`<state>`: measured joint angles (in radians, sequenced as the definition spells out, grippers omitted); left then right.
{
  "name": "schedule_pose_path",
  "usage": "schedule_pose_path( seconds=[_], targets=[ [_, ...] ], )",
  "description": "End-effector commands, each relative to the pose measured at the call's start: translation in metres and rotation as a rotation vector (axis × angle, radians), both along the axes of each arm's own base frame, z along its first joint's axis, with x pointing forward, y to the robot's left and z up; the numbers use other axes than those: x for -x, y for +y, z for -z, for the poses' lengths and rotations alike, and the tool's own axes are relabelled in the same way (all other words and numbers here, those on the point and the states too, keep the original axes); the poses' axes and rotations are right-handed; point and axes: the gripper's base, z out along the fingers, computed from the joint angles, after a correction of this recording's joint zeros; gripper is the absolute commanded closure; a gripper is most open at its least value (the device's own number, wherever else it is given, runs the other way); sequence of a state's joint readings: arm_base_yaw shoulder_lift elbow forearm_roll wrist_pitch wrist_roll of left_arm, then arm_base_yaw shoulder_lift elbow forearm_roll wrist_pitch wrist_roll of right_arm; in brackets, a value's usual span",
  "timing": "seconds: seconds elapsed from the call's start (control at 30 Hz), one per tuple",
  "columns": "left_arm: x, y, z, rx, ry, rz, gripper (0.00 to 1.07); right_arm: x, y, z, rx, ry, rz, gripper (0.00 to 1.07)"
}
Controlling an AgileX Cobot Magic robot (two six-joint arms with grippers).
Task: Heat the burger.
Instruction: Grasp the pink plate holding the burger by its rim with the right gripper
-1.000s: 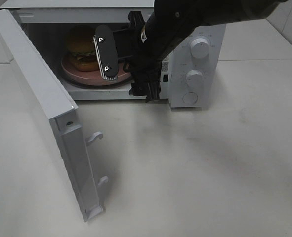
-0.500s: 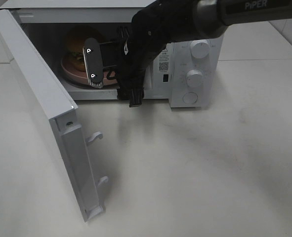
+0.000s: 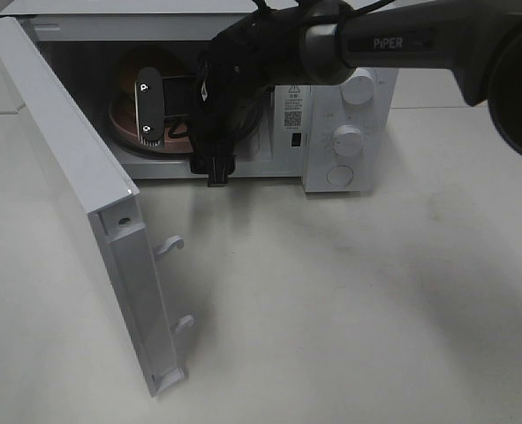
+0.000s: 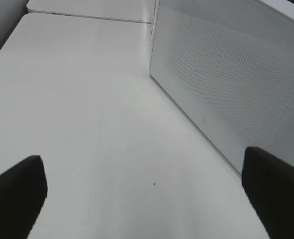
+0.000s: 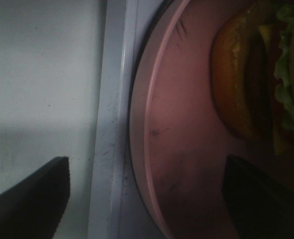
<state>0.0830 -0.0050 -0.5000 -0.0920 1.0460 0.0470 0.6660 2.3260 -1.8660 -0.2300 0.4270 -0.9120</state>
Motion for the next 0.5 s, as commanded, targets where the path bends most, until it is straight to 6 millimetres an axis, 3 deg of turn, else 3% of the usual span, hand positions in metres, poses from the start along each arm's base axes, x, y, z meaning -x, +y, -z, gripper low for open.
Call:
schedule_pose_path(
  seconds=[0.03, 0.33, 0.5],
  targets=[
    [0.002, 0.0, 0.0, 0.002, -0.027, 0.004, 0.04, -0.008, 0.0, 0.001, -0.017, 0.01, 0.038, 0.26],
    [0.002, 0.0, 0.0, 0.002, -0.027, 0.004, 0.04, -0.026, 0.001, 0.007, -0.029, 0.006, 0.073, 0.27],
    [0.002, 0.0, 0.0, 0.002, -0.027, 0.004, 0.04, -0.037, -0.009, 0.016, -0.043, 0.021, 0.117, 0.31]
  ],
)
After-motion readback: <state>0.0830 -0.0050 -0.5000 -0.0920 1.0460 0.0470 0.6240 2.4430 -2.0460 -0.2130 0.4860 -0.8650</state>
